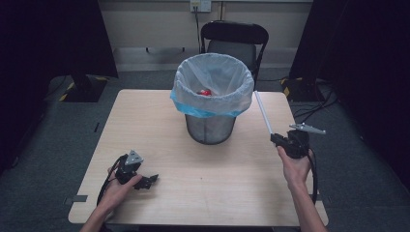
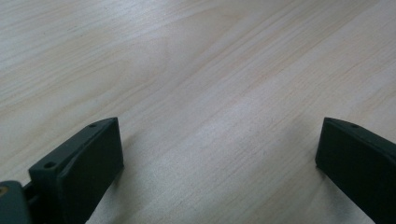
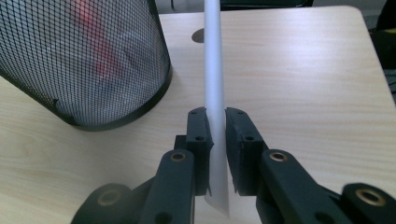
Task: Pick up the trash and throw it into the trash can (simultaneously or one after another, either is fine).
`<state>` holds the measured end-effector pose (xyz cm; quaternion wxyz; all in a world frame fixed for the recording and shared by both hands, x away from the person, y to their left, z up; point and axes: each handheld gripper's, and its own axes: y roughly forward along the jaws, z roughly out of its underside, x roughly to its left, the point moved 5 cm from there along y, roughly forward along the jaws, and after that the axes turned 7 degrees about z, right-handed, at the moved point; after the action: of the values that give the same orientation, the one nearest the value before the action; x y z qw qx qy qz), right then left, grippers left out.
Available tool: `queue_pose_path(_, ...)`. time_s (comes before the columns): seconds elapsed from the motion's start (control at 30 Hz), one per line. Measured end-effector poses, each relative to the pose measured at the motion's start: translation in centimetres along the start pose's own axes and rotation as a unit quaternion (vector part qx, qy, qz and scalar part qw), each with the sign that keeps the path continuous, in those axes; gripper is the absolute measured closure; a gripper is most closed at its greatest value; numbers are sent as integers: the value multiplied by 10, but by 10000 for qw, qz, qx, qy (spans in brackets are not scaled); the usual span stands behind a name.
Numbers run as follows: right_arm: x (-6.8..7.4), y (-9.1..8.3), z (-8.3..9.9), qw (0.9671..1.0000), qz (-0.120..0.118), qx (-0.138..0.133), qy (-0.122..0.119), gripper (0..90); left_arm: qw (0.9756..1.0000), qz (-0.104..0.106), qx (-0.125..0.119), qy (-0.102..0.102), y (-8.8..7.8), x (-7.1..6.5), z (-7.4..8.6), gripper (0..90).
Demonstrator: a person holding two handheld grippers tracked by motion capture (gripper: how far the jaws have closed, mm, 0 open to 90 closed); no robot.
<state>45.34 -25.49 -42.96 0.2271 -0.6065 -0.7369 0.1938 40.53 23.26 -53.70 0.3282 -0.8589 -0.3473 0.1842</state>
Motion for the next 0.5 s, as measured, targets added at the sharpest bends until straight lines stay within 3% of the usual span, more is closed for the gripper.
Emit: queue_pose_path(0.5,7,-8,-38,9993,153,-349,1,809,10000,0,0,-1,0,0,0,2)
